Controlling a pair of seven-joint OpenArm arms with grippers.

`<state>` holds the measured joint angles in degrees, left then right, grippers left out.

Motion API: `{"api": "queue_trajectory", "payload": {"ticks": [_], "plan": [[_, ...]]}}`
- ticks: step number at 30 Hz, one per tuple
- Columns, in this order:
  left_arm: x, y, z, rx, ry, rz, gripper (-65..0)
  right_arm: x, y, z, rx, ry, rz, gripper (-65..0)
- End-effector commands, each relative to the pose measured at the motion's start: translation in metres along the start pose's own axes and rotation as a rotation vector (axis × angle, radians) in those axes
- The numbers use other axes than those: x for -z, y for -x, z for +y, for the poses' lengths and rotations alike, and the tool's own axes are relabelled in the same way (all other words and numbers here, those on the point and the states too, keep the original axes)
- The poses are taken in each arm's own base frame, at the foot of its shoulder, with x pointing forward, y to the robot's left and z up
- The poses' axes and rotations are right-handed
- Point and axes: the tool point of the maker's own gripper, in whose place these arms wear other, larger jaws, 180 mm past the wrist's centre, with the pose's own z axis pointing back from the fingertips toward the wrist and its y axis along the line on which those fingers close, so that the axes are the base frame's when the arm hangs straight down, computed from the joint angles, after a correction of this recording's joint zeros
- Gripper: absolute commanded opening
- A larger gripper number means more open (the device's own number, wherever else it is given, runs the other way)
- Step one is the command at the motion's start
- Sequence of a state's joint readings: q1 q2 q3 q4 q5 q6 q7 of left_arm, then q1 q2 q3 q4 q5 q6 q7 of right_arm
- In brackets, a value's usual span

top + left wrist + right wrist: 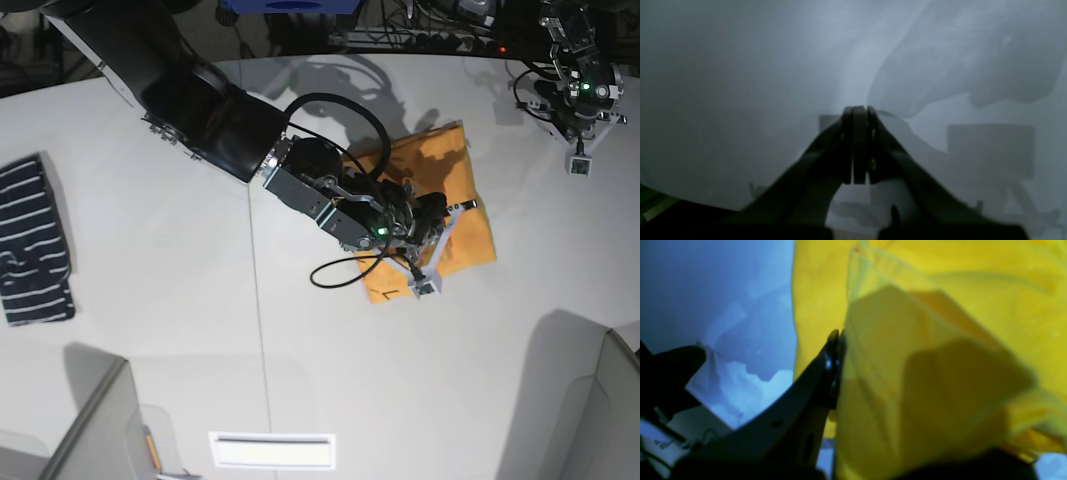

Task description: Fold the T-shirt properly

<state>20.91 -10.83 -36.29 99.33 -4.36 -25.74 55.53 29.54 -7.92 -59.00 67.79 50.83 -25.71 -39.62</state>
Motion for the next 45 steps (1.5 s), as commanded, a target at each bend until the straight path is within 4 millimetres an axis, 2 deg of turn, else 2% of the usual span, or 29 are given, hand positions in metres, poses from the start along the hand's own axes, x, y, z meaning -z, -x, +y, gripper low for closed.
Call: {"api": "queue_trajectory", "payload": {"ticks": [1,10,12,17,24,28,30,34,40,45], "plan": [[-0.005,-0.01,0.009,0.015,-0.026,-0.03,-65.0,-0.008,-0.024,0.015,-0.024,-0.031,-0.058,-65.0],[-0.002,-0.015,0.003,0.012,-0.012,-0.042,-65.0,-0.005,-0.023,0.021,-0.057,-0.033,-0.096,-65.0],[0.001,-0.034,-0.01,0.031,0.015,-0.072,-65.0,-0.003,-0.021,0.021,-0.07,-0.028,-0.099,-65.0],[0.009,-0.066,-0.043,0.046,0.08,-0.123,-65.0,-0.003,-0.02,0.021,-0.073,-0.028,-0.096,-65.0],[0.034,-0.076,-0.078,0.092,0.115,-0.045,-65.0,-0.003,-0.021,0.021,-0.076,-0.026,-0.098,-65.0],[0.036,-0.088,-0.1,0.136,0.127,-0.05,-65.0,-0.004,-0.023,0.02,-0.077,-0.022,-0.104,-65.0],[0.034,-0.1,-0.115,0.167,0.147,-0.071,-65.0,-0.006,-0.029,0.018,-0.085,-0.016,-0.111,-65.0],[0.029,-0.121,-0.147,0.209,0.199,-0.115,-65.0,-0.003,-0.03,0.003,-0.081,0.017,-0.104,-65.0],[0.02,-0.143,-0.182,0.247,0.258,-0.164,-65.0,0.003,-0.026,-0.024,-0.065,0.078,-0.08,-65.0],[0.029,-0.148,-0.204,0.235,0.311,-0.135,-65.0,-0.004,-0.039,-0.045,-0.076,0.121,-0.101,-65.0]]}}
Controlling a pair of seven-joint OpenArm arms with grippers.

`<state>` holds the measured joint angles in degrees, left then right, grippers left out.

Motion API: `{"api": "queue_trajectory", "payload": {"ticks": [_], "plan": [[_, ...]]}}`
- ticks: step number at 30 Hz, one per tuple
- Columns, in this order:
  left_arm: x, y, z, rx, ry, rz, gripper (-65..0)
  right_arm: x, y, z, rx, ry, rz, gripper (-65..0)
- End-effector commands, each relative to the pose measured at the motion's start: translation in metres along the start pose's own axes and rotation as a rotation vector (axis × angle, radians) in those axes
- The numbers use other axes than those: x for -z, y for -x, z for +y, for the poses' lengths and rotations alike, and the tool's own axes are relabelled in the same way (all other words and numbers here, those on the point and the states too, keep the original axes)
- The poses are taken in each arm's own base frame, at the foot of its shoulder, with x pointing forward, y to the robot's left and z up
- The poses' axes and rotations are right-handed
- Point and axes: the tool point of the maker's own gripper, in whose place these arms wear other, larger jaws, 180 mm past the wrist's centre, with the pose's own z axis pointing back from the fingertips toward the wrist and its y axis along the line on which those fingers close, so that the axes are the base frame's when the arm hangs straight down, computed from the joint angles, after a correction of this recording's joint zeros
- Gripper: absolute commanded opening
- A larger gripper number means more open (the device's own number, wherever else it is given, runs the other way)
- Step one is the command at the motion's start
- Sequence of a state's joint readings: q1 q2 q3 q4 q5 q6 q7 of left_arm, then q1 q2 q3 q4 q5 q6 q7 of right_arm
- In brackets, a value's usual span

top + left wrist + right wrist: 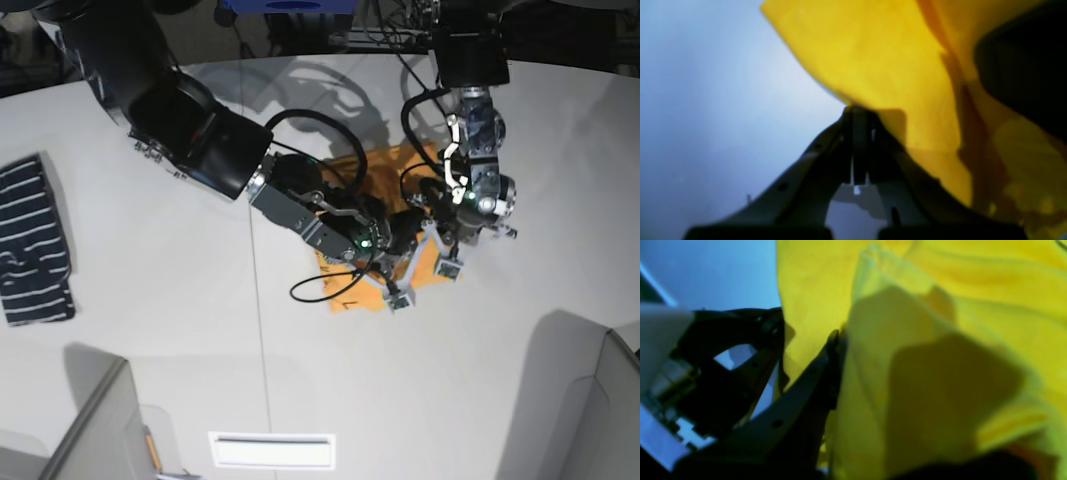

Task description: Fold the T-shirt properly

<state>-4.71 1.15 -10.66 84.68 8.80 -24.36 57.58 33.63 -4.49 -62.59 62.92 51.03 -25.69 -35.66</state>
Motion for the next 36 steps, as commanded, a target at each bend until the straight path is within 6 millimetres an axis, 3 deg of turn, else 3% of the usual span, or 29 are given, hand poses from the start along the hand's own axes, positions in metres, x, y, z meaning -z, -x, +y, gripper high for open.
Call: {"api": "queue_trajectory", "payload": {"ticks": [1,11,14,18,21,27,31,36], "plan": [[0.003,-0.009,-0.016,-0.007,0.059,-0.02,-65.0,-0.009,-0.029,0.004,-0.02,-0.01,-0.071,-65.0],[0.008,-0.041,-0.064,0.04,0.153,-0.053,-65.0,-0.023,-0.052,-0.066,0.069,0.091,-0.115,-65.0],[0.005,-0.047,-0.062,0.038,0.146,-0.071,-65.0,-0.026,-0.056,-0.077,0.083,0.108,-0.123,-65.0],[-0.011,-0.055,-0.031,-0.03,0.085,-0.132,-65.0,-0.02,-0.048,-0.087,0.092,0.134,-0.099,-65.0],[-0.026,-0.046,-0.006,-0.066,0.023,-0.148,-65.0,-0.014,-0.043,-0.088,0.1,0.147,-0.08,-65.0],[-0.057,0.016,0.062,-0.116,-0.152,-0.041,-65.0,-0.012,-0.057,-0.072,-0.024,0.204,-0.137,-65.0],[-0.069,0.055,0.095,-0.156,-0.23,0.02,-65.0,-0.004,-0.049,-0.051,-0.083,0.228,-0.101,-65.0],[-0.078,0.085,0.12,-0.184,-0.286,0.07,-65.0,-0.002,-0.046,-0.052,-0.096,0.245,-0.086,-65.0]]}}
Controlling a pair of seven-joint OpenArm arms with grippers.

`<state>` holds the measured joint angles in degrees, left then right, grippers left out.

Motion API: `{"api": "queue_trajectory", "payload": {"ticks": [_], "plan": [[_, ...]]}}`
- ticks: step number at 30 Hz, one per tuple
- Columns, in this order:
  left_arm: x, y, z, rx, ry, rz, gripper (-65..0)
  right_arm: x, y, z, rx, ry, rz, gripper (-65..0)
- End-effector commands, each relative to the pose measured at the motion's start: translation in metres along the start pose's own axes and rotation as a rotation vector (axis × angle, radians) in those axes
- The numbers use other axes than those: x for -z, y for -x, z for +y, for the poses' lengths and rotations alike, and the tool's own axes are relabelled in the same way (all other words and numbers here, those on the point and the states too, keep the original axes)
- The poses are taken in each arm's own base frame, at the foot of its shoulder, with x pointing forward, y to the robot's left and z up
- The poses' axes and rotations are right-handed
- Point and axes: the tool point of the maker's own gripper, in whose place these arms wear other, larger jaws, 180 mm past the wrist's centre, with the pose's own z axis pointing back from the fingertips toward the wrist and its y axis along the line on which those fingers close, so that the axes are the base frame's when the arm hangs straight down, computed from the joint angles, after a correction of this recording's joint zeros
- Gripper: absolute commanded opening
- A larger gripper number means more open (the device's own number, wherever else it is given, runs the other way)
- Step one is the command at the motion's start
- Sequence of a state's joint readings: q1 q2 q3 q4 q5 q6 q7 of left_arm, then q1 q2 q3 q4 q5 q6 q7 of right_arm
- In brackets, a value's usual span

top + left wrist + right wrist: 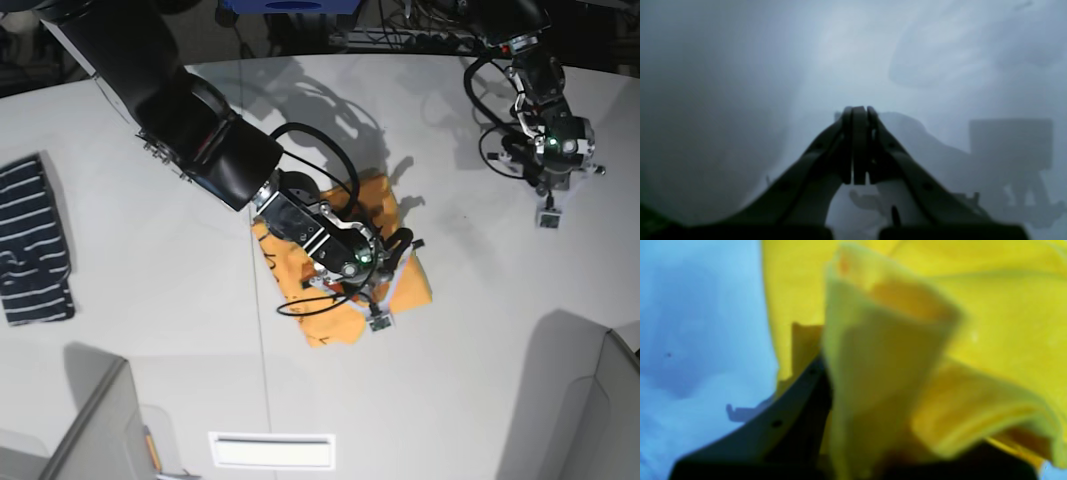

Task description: Fold the T-shirt properly

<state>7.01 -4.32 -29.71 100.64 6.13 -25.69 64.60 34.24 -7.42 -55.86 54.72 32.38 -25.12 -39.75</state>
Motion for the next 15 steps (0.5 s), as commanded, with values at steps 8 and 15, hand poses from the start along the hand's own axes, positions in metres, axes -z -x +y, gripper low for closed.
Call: {"api": "queue_trajectory", "payload": {"ticks": [8,15], "plan": [[-0.006,-0.005,0.025,-0.02,-0.052,-0.029,-65.0,-0.025,-0.029,0.024,-0.012,-0.065,-0.057,-19.5],[-0.006,-0.006,0.028,-0.017,-0.058,-0.031,-65.0,-0.047,-0.038,0.047,-0.033,-0.135,-0.08,-17.0]]}}
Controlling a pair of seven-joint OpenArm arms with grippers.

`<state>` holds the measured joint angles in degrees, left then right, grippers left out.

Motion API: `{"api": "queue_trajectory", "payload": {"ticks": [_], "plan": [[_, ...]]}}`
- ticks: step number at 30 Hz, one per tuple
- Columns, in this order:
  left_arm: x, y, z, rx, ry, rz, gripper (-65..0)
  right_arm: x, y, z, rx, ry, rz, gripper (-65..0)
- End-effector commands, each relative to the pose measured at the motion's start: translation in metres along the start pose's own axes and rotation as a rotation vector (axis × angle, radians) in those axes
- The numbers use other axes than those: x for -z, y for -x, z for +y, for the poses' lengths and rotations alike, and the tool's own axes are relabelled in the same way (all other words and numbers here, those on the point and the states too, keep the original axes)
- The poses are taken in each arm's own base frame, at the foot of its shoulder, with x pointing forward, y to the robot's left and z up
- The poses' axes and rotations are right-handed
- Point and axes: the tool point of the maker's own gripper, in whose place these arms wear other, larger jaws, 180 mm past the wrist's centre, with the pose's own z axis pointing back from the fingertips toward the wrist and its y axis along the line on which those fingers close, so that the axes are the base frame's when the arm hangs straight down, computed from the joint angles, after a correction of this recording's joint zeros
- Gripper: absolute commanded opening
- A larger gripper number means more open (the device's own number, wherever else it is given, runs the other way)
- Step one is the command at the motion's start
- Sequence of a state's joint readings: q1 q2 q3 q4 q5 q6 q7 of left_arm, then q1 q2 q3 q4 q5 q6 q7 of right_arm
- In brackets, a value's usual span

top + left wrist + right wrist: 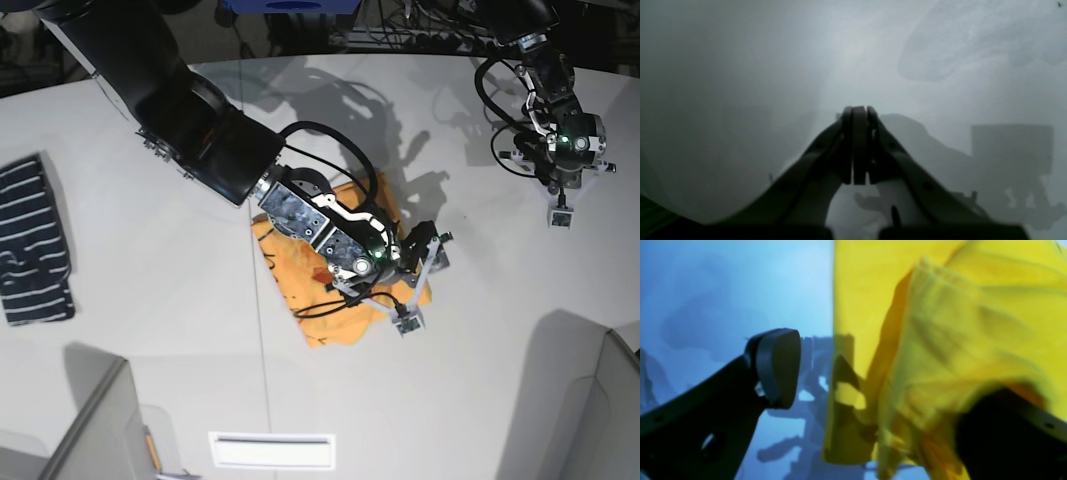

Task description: Fold the T-shirt properly

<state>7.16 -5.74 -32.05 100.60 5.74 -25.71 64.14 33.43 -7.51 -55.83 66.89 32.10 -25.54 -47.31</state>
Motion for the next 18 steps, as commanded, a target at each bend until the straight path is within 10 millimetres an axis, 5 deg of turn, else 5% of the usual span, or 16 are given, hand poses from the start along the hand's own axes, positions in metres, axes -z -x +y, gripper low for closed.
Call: {"api": "queue_trajectory", "payload": {"ticks": [1,18], "plan": [[-0.004,-0.01,0.01,0.009,-0.027,-0.029,-65.0,-0.008,-0.022,0.005,-0.013,-0.009,-0.054,-17.0],[-0.004,-0.011,0.012,0.009,-0.031,-0.03,-65.0,-0.02,-0.004,0.045,-0.016,-0.113,-0.071,-16.8]]}}
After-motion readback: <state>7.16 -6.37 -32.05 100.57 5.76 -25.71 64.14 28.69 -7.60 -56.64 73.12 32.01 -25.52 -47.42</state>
